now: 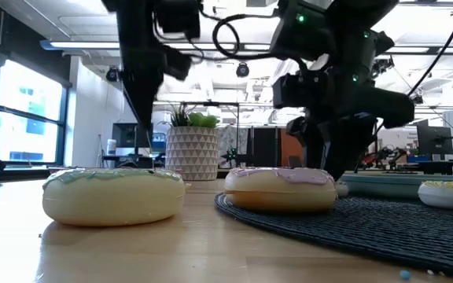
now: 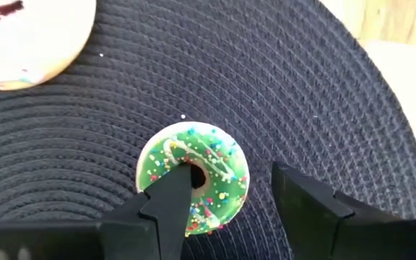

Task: Pick & Place donuts
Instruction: Put the small green donut on the pink plate

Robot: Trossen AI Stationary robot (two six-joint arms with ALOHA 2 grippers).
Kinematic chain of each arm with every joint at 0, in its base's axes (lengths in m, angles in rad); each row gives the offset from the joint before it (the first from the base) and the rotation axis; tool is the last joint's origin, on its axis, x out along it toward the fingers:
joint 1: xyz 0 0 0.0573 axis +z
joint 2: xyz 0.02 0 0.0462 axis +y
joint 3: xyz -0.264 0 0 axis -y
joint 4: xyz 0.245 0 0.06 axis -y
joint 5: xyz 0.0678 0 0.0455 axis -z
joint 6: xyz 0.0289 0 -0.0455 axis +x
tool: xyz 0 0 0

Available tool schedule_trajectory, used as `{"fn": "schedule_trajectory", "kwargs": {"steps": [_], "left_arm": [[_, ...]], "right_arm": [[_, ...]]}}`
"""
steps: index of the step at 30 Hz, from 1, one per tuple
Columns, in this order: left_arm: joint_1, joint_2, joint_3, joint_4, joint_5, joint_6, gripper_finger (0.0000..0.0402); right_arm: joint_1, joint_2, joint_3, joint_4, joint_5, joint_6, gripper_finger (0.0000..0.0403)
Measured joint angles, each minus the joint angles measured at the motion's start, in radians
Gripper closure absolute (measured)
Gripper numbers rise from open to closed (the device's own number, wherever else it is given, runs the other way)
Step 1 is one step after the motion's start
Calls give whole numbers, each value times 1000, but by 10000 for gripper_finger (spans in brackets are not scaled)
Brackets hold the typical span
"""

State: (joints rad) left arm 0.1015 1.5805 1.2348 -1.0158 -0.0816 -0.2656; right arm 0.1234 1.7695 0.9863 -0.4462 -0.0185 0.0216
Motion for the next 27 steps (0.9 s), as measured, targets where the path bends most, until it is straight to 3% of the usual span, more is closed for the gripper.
{"fn": "schedule_trajectory", "kwargs": {"steps": [5, 12, 16, 18, 22, 27], "left_arm": [[-45, -114, 76, -84, -83, -4, 273], [-122, -396, 50, -76, -210, -47, 273], [-161, -514, 3, -75, -297, -86, 273], [-176, -556, -18, -71, -323, -114, 273], [-182, -603, -51, -32, -345, -132, 273], [-181, -609, -55, -24, -346, -131, 273]], "right_arm": [[0, 18, 2, 8, 3, 36, 247], [-8, 11, 0, 27, -17, 141, 345], [-24, 11, -2, 110, -84, 156, 392], [-31, 11, -2, 227, -94, 149, 392], [-52, 11, -2, 572, 9, 152, 378], [-82, 37, 1, 982, 97, 93, 390]]}}
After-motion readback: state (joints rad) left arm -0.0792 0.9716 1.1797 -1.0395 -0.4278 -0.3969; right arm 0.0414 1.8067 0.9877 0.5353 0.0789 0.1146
